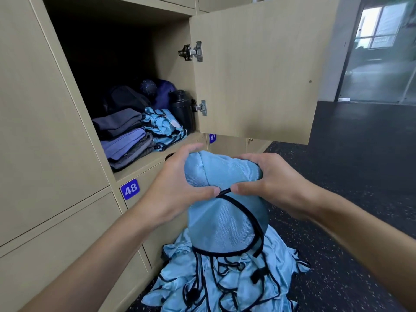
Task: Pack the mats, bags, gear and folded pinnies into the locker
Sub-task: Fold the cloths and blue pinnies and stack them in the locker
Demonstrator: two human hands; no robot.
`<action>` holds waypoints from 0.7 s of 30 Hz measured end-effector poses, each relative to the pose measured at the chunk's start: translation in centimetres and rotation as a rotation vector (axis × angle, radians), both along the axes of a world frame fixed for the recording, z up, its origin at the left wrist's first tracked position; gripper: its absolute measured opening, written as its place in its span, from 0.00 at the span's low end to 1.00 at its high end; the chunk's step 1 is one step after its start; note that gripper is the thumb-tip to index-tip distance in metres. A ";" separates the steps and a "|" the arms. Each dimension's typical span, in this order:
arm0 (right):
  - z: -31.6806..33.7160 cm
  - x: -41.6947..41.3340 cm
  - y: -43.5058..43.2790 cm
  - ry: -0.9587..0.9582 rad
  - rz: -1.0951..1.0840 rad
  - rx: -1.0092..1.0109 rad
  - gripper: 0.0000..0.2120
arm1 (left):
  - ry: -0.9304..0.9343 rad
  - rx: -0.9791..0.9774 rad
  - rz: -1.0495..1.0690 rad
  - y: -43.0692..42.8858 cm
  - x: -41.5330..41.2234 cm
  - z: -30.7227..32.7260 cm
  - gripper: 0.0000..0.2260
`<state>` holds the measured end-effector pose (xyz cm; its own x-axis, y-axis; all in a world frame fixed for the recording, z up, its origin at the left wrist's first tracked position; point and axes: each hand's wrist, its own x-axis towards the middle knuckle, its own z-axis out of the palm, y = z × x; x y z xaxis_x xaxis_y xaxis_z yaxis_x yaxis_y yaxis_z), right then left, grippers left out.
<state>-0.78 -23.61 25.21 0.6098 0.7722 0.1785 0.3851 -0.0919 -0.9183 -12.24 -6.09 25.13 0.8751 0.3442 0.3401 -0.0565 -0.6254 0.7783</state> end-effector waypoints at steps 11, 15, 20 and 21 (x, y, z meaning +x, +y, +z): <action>0.1 -0.2 -0.6 0.077 -0.078 0.107 0.10 | -0.067 0.308 0.127 -0.4 -0.3 0.2 0.21; 0.3 -0.8 -0.5 0.287 -0.027 0.269 0.11 | -0.066 -0.195 0.011 -1.2 0.0 0.5 0.21; 0.0 -0.7 -0.3 0.175 -0.109 0.210 0.47 | -0.122 -0.633 0.022 -1.5 0.3 0.8 0.21; -0.1 -0.7 -0.2 0.125 -0.072 0.197 0.53 | -0.127 -0.689 0.031 -1.4 0.2 1.0 0.21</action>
<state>-1.51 -23.85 25.07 0.6889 0.6835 0.2414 0.2666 0.0708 -0.9612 -12.00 -7.53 26.10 0.8296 0.5421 0.1340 -0.1631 0.0056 0.9866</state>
